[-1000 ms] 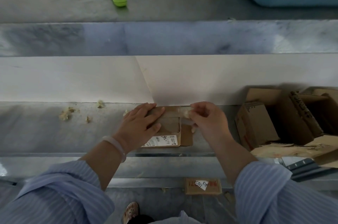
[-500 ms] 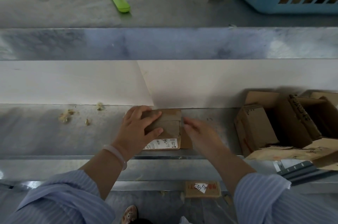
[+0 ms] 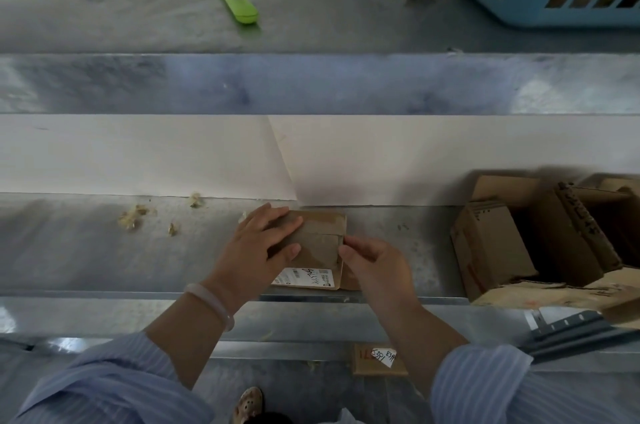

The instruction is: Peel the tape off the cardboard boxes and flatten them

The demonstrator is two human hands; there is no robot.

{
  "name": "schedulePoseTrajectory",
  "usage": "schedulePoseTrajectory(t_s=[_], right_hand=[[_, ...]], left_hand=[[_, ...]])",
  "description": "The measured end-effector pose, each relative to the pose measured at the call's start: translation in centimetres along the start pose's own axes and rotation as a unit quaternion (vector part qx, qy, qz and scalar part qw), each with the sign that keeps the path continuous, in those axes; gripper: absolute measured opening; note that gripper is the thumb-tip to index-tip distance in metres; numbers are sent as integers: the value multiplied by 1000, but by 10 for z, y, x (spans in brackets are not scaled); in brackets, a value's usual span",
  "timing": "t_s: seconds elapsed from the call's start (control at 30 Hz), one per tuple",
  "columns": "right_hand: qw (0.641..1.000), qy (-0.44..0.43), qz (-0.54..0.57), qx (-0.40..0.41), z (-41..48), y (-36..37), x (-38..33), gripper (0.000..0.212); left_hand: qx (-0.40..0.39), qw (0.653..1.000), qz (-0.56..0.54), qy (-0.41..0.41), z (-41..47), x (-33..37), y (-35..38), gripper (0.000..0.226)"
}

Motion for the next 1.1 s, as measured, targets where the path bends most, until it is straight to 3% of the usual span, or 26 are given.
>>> schedulePoseTrajectory(t_s=[0.1,0.17,0.23,0.27,0.33,0.47,0.53,0.63,0.73,0.9,1.03,1.1], right_hand=[[998,-4,-29,-47,1,8,-5,29],[996,0,-16,-84,1,17,-6,37],[996,22,10,-88,2,18,-1,40],[996,30,17,-88,3,18,2,40],[994,26,21,-100,3,20,4,41],[987,5,84,-137,-4,31,-8,49],[983,3,121,-141,1,36,-17,50],[977,88,161,-112,13,37,-7,50],[963,156,168,-141,10,49,6,33],[977,76,50,-192,1,51,-15,68],[970,2,-111,-215,-5,44,-22,60],[975,-60,-109,-186,-7,39,-38,54]], left_hand=[[6,996,-73,-58,1,-9,-8,49],[45,983,-106,-141,-5,-27,-14,59],[59,941,-177,-284,-23,-50,-14,59],[51,910,-235,-336,-34,-54,-7,48],[39,874,-309,-373,-50,-47,-1,26],[96,897,-297,-313,-45,-27,-26,21],[143,914,-278,-259,-37,-20,-47,38],[174,924,-295,-167,-27,-6,-76,51],[132,982,-136,-25,-19,7,-83,51],[69,992,-99,-37,-7,15,-76,66],[39,998,58,8,8,32,-79,72],[0,989,139,50,9,39,-63,66]])
Point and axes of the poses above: each hand's wrist, its own z-axis towards the middle knuckle, its own y-axis out of the palm, x = y × z, the point moved 10 cm from there along z, towards the middle knuckle, and after that the axes turned 9 degrees about x, right-handed, at the moved point
